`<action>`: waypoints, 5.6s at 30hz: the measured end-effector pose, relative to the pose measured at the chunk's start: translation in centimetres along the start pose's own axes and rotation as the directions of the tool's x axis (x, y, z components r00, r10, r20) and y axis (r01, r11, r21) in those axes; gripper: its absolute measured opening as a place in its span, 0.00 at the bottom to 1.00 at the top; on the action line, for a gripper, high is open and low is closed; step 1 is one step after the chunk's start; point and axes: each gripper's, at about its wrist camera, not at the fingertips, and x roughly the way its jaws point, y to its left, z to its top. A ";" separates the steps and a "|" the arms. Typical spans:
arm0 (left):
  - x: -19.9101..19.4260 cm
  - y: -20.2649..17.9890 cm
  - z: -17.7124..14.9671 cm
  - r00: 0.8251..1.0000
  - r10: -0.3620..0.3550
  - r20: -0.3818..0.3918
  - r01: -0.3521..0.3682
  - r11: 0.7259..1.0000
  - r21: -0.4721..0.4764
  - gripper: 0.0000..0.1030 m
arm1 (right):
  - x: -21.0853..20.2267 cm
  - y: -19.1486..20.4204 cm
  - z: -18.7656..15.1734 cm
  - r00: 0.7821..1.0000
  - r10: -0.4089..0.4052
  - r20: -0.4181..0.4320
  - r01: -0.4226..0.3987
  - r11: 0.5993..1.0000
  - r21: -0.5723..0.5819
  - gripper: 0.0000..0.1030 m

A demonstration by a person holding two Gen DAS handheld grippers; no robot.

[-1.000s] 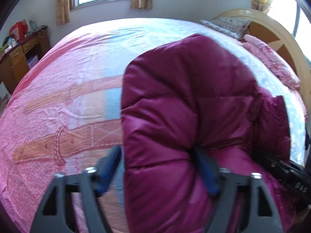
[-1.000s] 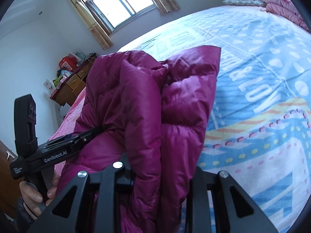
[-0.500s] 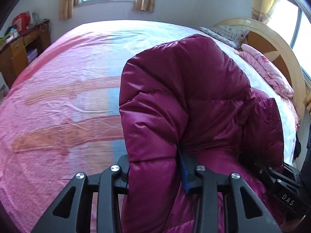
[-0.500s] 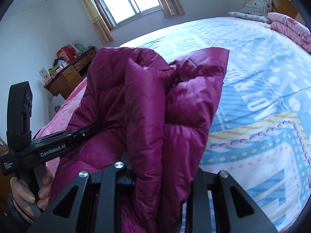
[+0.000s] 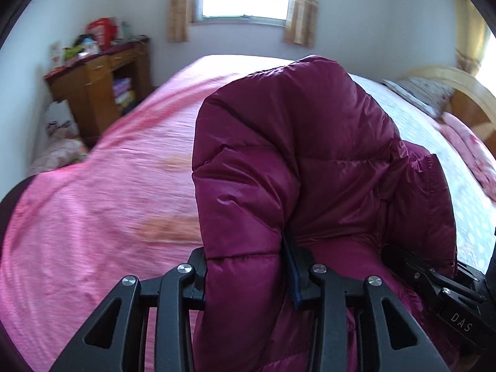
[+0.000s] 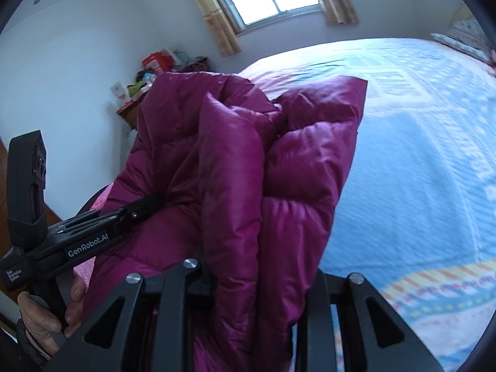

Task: Fold large clothes
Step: 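Grasp the jacket bundle with both grippers and lift it off the bed, then lower the jacket bundle onto the pink bedding with both grippers, then open both grippers and pull them back from the folded jacket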

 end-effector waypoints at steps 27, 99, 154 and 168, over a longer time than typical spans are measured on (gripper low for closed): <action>5.3 15.4 5.8 0.927 0.376 0.017 -0.369 0.917 -0.155 0.37 | 14.6 10.5 4.4 0.985 0.170 -0.011 -0.168 0.960 -0.222 0.27; 19.2 17.1 13.7 0.910 0.406 -0.085 -0.408 0.913 0.000 0.59 | 20.3 5.5 6.4 0.987 -0.126 -0.097 0.125 0.992 -0.012 0.00; 1.8 11.4 -2.1 0.912 0.407 -0.050 -0.407 0.913 0.002 0.70 | 8.4 8.6 -1.5 0.985 -0.155 -0.080 0.143 0.979 -0.147 0.57; -3.8 9.4 -8.3 0.924 0.372 -0.085 -0.374 0.927 -0.013 0.75 | 2.3 9.2 -5.2 0.981 -0.174 -0.087 0.158 0.973 -0.167 0.77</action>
